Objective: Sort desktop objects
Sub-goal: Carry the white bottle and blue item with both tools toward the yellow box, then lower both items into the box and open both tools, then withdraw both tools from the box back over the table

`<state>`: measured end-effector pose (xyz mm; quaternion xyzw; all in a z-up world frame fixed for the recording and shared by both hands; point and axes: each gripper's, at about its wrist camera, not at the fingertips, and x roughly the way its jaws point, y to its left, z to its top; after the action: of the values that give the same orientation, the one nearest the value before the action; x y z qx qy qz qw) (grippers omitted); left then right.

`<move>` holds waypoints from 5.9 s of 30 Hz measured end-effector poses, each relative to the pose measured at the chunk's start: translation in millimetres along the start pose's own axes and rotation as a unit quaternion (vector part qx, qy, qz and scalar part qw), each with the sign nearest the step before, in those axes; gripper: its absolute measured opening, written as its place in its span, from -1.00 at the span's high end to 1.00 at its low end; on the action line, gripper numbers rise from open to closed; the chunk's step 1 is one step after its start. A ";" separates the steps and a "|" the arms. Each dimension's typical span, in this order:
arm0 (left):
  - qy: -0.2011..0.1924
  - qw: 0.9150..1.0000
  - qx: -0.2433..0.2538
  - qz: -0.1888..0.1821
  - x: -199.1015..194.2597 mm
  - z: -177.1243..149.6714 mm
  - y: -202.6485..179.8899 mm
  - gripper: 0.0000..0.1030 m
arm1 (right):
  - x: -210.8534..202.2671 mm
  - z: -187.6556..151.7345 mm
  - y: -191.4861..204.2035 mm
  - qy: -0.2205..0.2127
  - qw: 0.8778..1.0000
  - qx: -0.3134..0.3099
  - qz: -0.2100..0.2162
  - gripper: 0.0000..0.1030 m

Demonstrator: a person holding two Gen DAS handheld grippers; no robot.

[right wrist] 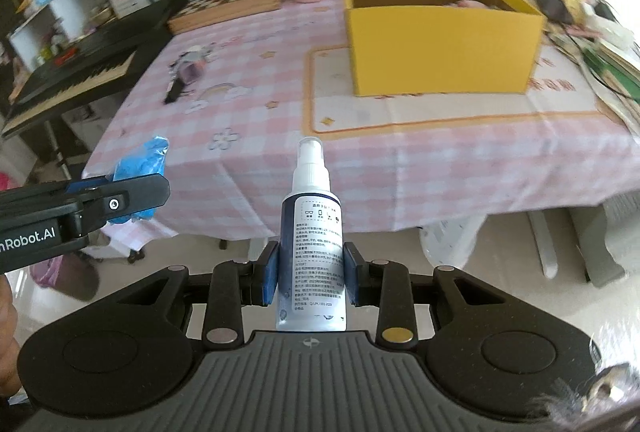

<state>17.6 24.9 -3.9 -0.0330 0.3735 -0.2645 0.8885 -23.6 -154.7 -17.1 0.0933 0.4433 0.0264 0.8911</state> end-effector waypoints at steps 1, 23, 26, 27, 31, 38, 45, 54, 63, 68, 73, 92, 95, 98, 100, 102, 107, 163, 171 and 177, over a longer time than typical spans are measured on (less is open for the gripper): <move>0.002 1.000 0.006 -0.005 2.1 0.8 -2.9 0.37 | -1.7 -1.3 -3.3 -0.002 1.000 0.007 -0.005 0.41; 0.026 0.997 0.047 -0.051 45.7 23.6 -39.0 0.37 | -4.8 8.3 -52.4 -0.004 0.998 0.055 -0.039 0.42; 0.028 0.997 0.048 -0.054 53.6 28.8 -44.3 0.37 | -3.1 13.6 -61.4 -0.002 0.998 0.057 -0.040 0.41; 0.028 0.997 0.049 -0.055 56.5 30.5 -46.4 0.37 | -2.5 15.8 -64.6 -0.002 0.998 0.057 -0.040 0.41; 0.035 0.996 0.049 -0.058 70.7 37.9 -54.0 0.37 | 1.6 24.7 -79.1 0.002 0.997 0.062 -0.043 0.42; 0.039 0.996 0.056 -0.062 96.1 52.9 -71.5 0.37 | 8.9 43.9 -108.5 0.003 0.997 0.065 -0.043 0.42; 0.003 0.997 0.051 -0.061 115.7 74.1 -90.1 0.37 | 7.6 74.4 -136.8 -0.027 0.998 0.040 -0.032 0.41; -0.062 0.997 0.036 -0.034 132.1 116.9 -111.7 0.37 | -3.7 134.3 -163.9 -0.091 0.996 -0.004 -0.001 0.41; -0.104 0.993 0.025 0.042 158.2 164.3 -116.7 0.37 | 9.1 204.4 -190.0 -0.143 0.989 -0.026 0.036 0.41; -0.097 0.992 0.035 0.072 188.0 181.5 -117.0 0.37 | 38.4 239.0 -200.0 -0.142 0.987 -0.052 0.046 0.41; -0.052 0.993 0.049 0.091 230.4 186.2 -116.6 0.37 | 83.0 259.0 -203.6 -0.096 0.988 -0.108 0.052 0.41; 0.079 0.994 0.034 0.074 289.0 173.7 -103.9 0.37 | 171.0 263.6 -197.4 0.057 0.962 -0.263 0.050 0.41; 0.081 0.993 0.038 0.075 290.3 172.6 -105.1 0.38 | 177.1 262.2 -195.9 0.074 0.958 -0.274 0.049 0.41; 0.083 0.993 0.038 0.076 291.2 175.4 -105.2 0.37 | 177.5 263.5 -195.4 0.079 0.957 -0.276 0.046 0.41; 0.075 0.993 0.041 0.077 287.6 177.7 -105.9 0.32 | 171.8 263.1 -195.4 0.066 0.959 -0.273 0.041 0.40; 0.056 0.994 0.045 0.077 280.1 179.2 -107.0 0.19 | 163.9 266.1 -197.2 0.053 0.963 -0.260 0.046 0.38; 0.001 0.996 0.042 0.077 252.6 180.0 -112.4 -0.54 | 134.4 275.0 -209.0 -0.002 0.978 -0.204 0.050 0.23; -0.037 0.985 0.033 0.166 42.0 13.2 -40.2 -0.91 | 15.1 33.2 -66.9 -0.048 0.998 -0.025 -0.027 -0.47; -0.037 0.983 0.035 0.174 26.6 4.5 -28.2 -0.91 | 14.3 22.7 -45.6 -0.048 0.998 -0.029 -0.017 -0.48; -0.041 0.982 0.028 0.181 15.3 -1.7 -17.0 -0.92 | 14.2 16.8 -29.6 -0.047 0.998 -0.043 -0.009 -0.48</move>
<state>17.7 3.0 -10.7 0.0493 0.3291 -0.1082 0.9368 -2.7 -184.4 -24.0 0.0522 0.3999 0.0328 0.9145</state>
